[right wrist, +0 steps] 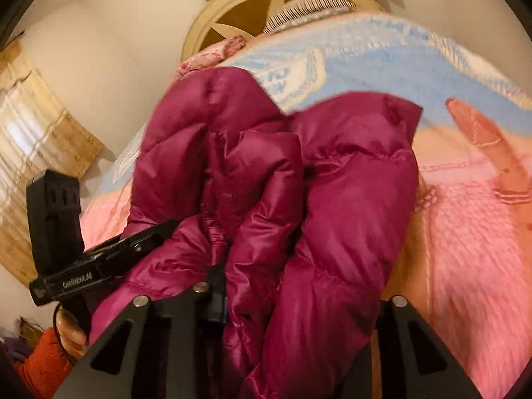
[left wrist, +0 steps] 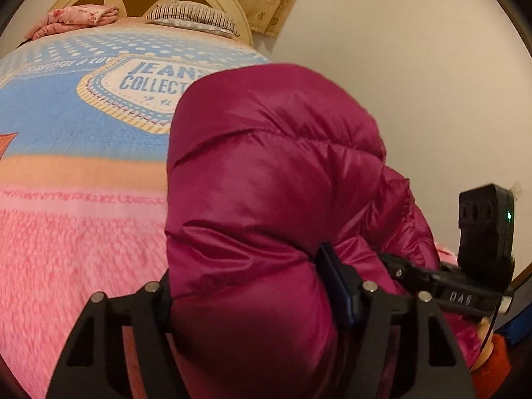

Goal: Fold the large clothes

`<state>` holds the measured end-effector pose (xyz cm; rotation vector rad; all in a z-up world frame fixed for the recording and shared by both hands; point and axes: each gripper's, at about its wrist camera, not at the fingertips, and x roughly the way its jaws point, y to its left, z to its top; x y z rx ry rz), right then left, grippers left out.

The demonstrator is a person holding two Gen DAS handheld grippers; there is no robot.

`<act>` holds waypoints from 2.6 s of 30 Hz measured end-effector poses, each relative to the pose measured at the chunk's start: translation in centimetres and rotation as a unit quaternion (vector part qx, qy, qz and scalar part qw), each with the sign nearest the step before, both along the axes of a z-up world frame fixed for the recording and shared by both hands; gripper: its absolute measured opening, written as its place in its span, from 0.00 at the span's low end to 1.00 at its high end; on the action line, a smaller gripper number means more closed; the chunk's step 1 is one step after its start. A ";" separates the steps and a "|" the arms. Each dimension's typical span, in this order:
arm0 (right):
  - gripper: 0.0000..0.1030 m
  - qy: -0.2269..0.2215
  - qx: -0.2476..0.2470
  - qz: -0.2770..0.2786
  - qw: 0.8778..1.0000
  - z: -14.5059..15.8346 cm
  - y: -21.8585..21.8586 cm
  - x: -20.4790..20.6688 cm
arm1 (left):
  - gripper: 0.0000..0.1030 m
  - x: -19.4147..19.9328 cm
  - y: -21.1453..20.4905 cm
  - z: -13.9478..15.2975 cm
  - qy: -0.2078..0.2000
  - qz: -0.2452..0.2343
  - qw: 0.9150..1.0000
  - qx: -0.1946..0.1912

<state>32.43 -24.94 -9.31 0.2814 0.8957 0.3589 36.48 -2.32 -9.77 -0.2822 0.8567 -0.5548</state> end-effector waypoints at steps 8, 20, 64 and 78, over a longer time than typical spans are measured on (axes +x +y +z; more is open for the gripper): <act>0.29 -0.048 0.024 -0.036 0.998 4.9 -3.0 -8.4 | 0.69 -6.2 -6.7 5.6 -0.069 -0.066 0.995 0.000; 0.28 -0.086 -0.049 -0.143 0.985 11.2 -16.6 -14.5 | 0.69 -5.1 -21.9 7.8 -0.060 -0.140 0.988 -0.020; 0.40 -0.068 -0.013 -0.256 0.964 5.9 -28.2 -14.5 | 0.90 0.3 -33.4 0.2 -0.031 -0.055 0.973 0.222; 0.26 0.008 -0.120 -0.246 0.962 4.0 -23.6 -9.9 | 0.98 -1.8 -35.1 0.3 -0.065 -0.039 0.958 0.275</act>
